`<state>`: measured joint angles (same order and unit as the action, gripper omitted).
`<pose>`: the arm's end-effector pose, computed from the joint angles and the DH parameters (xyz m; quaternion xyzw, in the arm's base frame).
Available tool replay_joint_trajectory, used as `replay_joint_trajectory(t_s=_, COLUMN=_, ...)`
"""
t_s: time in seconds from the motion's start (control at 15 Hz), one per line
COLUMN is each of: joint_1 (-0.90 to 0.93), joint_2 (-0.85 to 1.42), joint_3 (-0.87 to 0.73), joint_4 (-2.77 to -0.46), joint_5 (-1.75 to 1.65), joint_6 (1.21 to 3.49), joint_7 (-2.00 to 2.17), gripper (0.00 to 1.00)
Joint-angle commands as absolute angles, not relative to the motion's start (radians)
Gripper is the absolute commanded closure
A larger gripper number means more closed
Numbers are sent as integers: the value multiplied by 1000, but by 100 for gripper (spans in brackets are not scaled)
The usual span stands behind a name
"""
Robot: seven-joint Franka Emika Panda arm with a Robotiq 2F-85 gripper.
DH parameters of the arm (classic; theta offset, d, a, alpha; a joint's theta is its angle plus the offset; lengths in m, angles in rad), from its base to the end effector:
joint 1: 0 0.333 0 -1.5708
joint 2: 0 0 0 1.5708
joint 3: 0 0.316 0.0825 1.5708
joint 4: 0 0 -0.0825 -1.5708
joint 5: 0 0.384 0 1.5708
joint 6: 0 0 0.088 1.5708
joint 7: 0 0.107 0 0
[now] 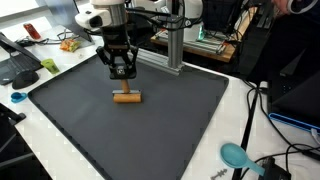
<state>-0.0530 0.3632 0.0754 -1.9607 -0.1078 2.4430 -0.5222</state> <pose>0.6260 0.0116 0.3015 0.9509 0.3027 0.0526 0.0380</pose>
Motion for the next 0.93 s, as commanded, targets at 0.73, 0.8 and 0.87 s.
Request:
replay_joint_trajectory(t_s=0.73, joint_1=-78, joint_2=404, joint_3=45, joint_4=-2016, joint_5=-151, joint_6=2388, joint_7=-566, gripper=77)
replay_joint_trajectory(t_s=0.8, joint_1=-80, joint_2=403, joint_3=45, joint_4=-2020, joint_5=-150, joint_6=2390, joint_7=-569, gripper=77)
replay_joint_trajectory(t_s=0.87, joint_1=-83, joint_2=401, joint_3=45, joint_4=-2024, joint_5=-150, joint_6=2392, joint_7=-574, gripper=77)
